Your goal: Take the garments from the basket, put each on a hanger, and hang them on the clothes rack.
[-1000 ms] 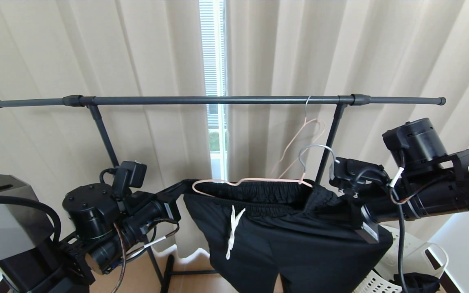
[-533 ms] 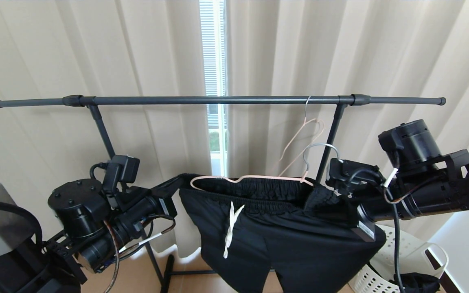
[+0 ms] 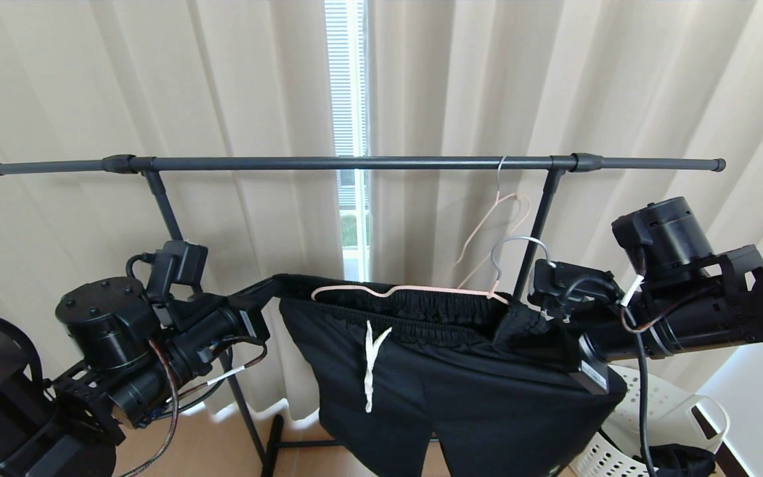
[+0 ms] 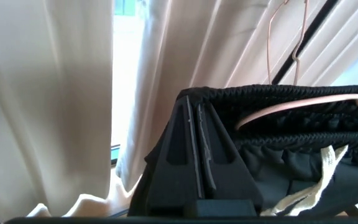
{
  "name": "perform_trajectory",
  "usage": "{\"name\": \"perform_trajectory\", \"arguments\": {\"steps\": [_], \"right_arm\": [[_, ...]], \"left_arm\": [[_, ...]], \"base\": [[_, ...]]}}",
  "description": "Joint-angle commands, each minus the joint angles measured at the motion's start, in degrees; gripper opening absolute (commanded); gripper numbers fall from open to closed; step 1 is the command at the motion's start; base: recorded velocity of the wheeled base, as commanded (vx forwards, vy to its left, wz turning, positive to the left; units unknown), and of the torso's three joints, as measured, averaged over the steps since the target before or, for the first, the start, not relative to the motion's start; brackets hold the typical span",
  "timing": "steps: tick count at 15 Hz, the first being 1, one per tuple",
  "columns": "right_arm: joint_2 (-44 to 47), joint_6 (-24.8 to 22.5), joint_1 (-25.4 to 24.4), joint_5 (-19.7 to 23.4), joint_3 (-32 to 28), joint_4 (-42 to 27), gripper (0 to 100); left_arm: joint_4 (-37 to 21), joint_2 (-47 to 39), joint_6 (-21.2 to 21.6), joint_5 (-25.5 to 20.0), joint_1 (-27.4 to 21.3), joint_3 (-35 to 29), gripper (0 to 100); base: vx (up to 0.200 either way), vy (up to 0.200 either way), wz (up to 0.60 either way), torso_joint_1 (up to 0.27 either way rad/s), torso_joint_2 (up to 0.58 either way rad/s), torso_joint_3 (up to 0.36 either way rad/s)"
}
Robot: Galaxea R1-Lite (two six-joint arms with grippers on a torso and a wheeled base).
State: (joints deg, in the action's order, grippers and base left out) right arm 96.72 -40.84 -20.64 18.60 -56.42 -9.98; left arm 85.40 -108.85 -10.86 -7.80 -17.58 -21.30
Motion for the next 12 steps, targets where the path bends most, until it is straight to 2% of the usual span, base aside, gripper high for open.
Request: {"name": "perform_trajectory", "arguments": {"steps": [1,3,5,6,8,9,10,12], "right_arm": [[0.8,0.0,0.0,-0.3,0.0,0.0,0],[1.6,0.0,-0.1,-2.2,-0.1,0.1,0],[2.1,-0.1,-0.3,-2.3,-0.1,0.1,0],[2.1,-0.1,-0.3,-2.3,-0.1,0.1,0],[2.4,-0.1,-0.3,-3.0,-0.2,0.1,0],[2.4,-0.1,-0.3,-3.2,-0.2,0.1,0],[2.5,0.0,-0.3,-3.7,-0.2,0.1,0],[2.9,-0.1,-0.3,-3.9,-0.3,0.1,0]], "left_arm": [[-0.1,0.2,0.0,0.1,0.2,0.0,0],[-1.5,1.6,0.3,0.1,-0.7,0.2,0],[-6.7,4.3,1.0,0.2,-1.6,-0.2,0],[-6.7,4.3,1.0,0.2,-1.6,-0.2,0],[-16.4,8.7,1.5,0.9,-4.0,-2.3,0],[-18.4,9.5,1.8,1.3,-4.4,-2.9,0],[-28.0,12.4,2.2,3.1,-5.0,-6.7,0],[-42.2,14.4,2.4,3.6,-5.4,-14.0,0]], "base": [[0.000,0.000,0.00,0.000,0.00,0.000],[0.000,0.000,0.00,0.000,0.00,0.000],[0.000,0.000,0.00,0.000,0.00,0.000],[0.000,0.000,0.00,0.000,0.00,0.000],[0.000,0.000,0.00,0.000,0.00,0.000],[0.000,0.000,0.00,0.000,0.00,0.000],[0.000,0.000,0.00,0.000,0.00,0.000],[0.000,0.000,0.00,0.000,0.00,0.000]]}}
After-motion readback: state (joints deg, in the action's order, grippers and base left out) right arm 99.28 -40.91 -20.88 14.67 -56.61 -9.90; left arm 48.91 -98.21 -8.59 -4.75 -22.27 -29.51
